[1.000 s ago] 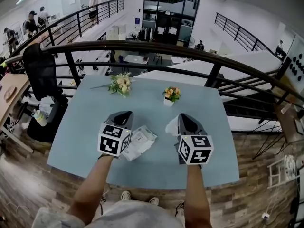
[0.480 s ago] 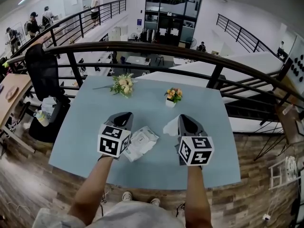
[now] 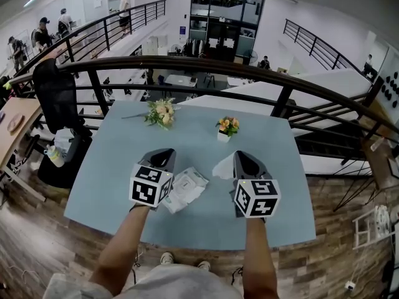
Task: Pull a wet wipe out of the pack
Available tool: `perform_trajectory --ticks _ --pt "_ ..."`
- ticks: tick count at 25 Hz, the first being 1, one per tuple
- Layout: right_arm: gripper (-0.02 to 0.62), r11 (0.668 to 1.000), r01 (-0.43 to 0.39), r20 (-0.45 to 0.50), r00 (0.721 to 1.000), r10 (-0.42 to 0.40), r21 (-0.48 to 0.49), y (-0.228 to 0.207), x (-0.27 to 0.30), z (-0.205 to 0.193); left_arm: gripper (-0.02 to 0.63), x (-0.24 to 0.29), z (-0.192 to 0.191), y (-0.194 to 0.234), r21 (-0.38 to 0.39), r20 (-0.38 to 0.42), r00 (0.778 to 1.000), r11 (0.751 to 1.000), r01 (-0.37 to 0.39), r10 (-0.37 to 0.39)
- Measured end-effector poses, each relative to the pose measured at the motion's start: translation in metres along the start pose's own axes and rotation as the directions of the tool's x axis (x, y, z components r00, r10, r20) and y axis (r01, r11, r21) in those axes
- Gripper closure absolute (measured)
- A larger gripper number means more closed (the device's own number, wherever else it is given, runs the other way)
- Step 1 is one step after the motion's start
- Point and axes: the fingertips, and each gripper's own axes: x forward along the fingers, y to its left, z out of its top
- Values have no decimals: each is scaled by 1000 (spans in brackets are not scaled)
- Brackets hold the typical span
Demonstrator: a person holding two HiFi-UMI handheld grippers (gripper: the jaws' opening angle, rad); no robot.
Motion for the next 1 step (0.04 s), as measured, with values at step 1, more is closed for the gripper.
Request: perform_trajectory --ticks 1 --pt "592 1000 0 -1 1000 0 0 0 0 0 612 0 -1 0 -1 -2 1000 1000 1 -1"
